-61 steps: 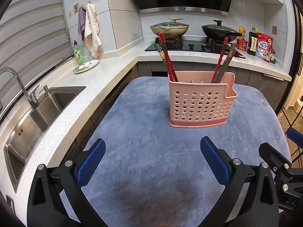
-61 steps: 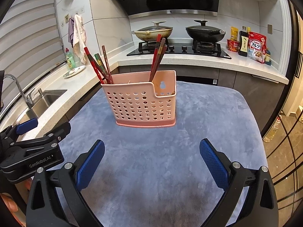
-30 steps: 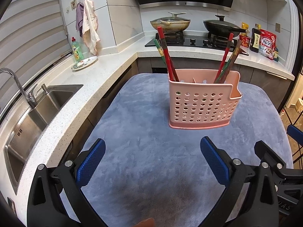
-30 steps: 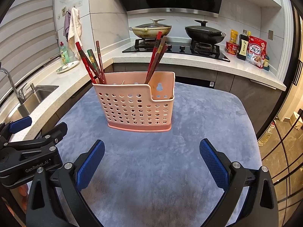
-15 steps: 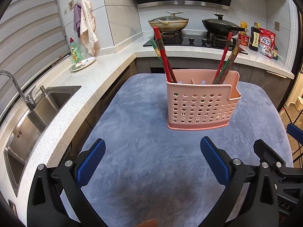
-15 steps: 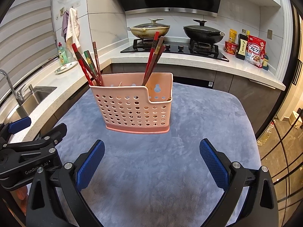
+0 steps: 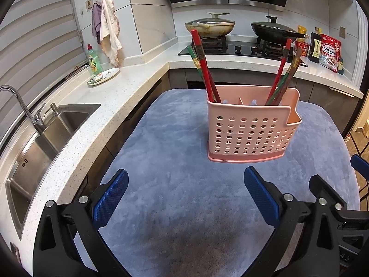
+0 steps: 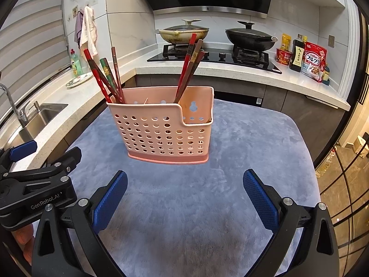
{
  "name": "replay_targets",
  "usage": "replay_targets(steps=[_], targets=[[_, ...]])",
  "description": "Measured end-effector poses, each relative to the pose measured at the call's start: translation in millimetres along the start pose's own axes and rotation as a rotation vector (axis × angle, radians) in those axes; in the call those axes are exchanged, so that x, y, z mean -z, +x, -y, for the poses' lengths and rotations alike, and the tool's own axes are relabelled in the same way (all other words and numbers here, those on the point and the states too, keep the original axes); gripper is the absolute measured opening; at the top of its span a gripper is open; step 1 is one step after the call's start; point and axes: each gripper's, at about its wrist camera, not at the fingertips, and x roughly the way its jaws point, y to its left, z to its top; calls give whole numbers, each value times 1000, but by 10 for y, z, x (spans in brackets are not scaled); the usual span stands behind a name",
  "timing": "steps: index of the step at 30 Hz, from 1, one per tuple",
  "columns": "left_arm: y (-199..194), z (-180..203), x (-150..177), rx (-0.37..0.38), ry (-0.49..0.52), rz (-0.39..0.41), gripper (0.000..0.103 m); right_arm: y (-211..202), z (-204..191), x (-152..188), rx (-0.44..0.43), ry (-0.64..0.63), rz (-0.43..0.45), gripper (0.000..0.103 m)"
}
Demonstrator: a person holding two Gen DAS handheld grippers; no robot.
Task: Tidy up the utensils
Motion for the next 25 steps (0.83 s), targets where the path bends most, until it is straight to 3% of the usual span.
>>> replay_targets(steps=[25], targets=[[64, 17, -101, -2, 5, 3, 96, 80, 22, -77, 6, 2, -5, 97]])
